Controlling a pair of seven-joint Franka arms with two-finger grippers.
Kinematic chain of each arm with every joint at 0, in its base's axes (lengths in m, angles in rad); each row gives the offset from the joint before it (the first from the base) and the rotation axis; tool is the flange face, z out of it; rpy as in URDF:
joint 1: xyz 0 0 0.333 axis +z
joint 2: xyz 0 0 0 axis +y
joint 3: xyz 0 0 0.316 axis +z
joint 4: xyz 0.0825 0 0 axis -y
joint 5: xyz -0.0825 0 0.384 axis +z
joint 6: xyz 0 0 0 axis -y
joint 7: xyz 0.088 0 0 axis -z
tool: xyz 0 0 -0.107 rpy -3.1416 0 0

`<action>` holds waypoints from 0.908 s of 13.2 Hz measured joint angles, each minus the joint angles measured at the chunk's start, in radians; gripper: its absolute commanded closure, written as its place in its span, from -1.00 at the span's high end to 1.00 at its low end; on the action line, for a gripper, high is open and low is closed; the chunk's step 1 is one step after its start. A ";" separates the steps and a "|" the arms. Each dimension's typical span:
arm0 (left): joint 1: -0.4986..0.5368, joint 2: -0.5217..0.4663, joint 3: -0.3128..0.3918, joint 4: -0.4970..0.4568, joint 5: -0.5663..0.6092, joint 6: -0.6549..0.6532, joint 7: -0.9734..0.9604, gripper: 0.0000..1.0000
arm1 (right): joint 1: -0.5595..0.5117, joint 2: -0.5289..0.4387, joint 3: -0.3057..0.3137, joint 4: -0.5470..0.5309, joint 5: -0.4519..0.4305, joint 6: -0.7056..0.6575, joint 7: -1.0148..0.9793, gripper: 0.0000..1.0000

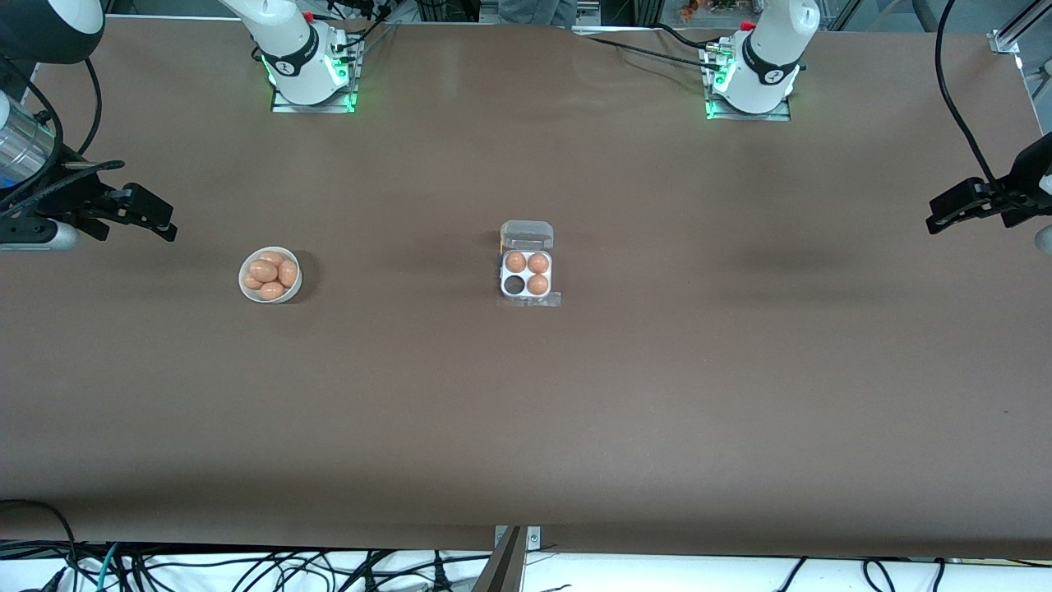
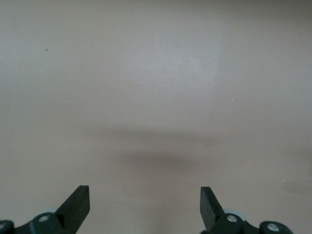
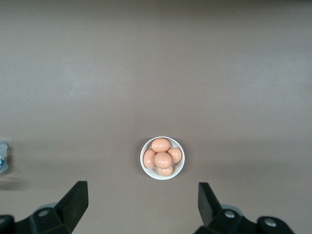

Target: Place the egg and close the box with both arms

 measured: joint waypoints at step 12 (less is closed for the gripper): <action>0.000 0.003 0.000 0.000 0.000 0.000 0.000 1.00 | 0.000 0.029 0.000 -0.004 -0.001 -0.027 0.000 1.00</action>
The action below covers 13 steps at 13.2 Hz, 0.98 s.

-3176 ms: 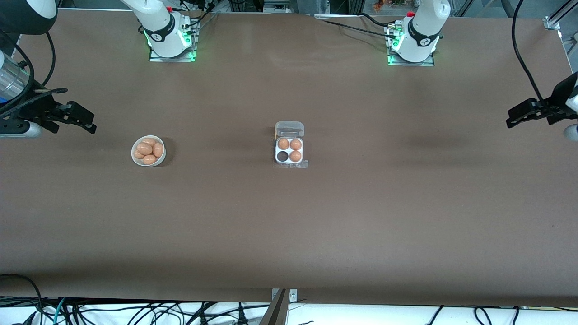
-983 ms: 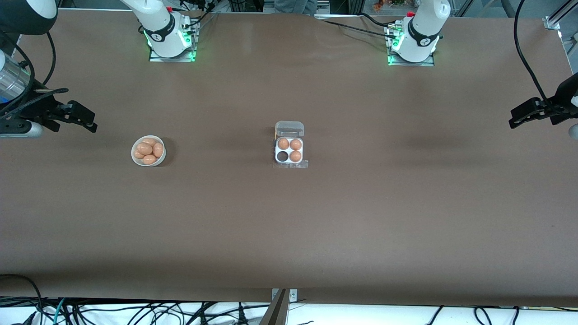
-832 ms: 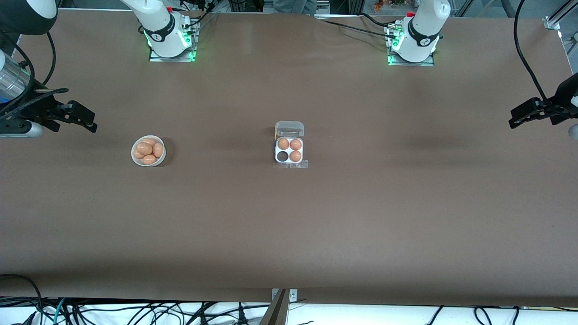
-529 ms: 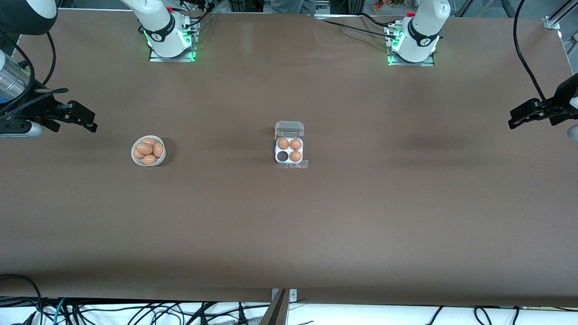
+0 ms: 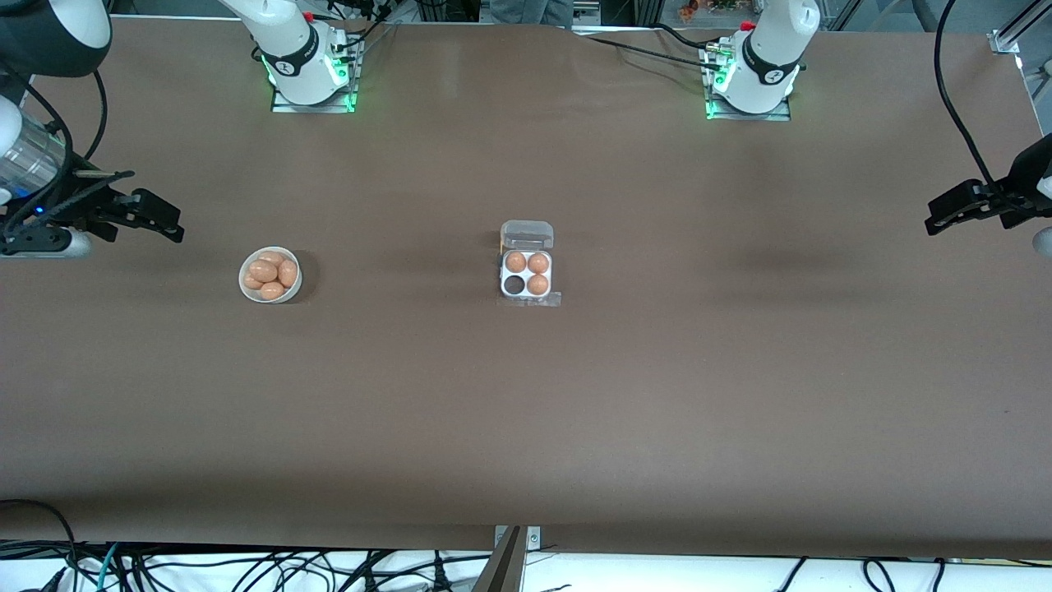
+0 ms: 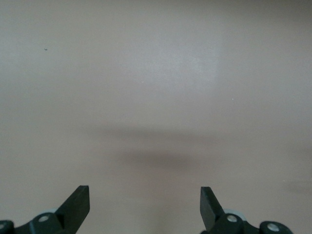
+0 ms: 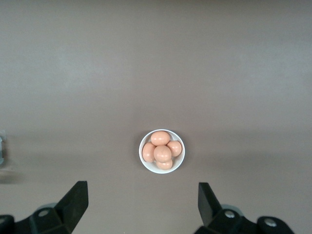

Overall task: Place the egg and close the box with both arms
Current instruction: 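Move the right gripper over the white bowl of eggs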

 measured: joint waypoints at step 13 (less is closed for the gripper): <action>0.000 0.000 0.000 0.000 -0.006 0.000 0.000 1.00 | 0.006 0.188 0.015 -0.117 0.001 0.173 -0.013 1.00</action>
